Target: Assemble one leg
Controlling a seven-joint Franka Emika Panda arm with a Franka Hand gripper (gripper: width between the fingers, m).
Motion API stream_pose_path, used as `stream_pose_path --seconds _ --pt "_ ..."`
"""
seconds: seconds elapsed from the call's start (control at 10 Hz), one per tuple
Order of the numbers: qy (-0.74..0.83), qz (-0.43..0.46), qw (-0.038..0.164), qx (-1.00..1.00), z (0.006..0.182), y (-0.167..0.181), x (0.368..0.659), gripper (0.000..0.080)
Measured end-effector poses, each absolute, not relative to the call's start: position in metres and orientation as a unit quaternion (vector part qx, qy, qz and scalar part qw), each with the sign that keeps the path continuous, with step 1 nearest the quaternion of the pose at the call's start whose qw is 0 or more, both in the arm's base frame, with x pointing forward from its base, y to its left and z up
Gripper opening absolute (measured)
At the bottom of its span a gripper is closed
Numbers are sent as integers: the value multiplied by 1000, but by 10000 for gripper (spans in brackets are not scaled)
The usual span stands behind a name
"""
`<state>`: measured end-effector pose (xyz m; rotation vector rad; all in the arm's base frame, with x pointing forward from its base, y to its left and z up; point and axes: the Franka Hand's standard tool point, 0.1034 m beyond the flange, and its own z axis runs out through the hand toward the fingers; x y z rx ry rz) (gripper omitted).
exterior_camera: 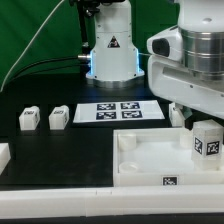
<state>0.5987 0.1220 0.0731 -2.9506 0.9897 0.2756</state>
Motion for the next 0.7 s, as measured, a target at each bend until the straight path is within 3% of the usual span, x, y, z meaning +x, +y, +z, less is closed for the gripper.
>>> stream_pose_path --seconds 0.4,0.7 --pt "78 83 23 -993 73 118 599 649" --pt "65 73 27 -995 72 120 602 649"
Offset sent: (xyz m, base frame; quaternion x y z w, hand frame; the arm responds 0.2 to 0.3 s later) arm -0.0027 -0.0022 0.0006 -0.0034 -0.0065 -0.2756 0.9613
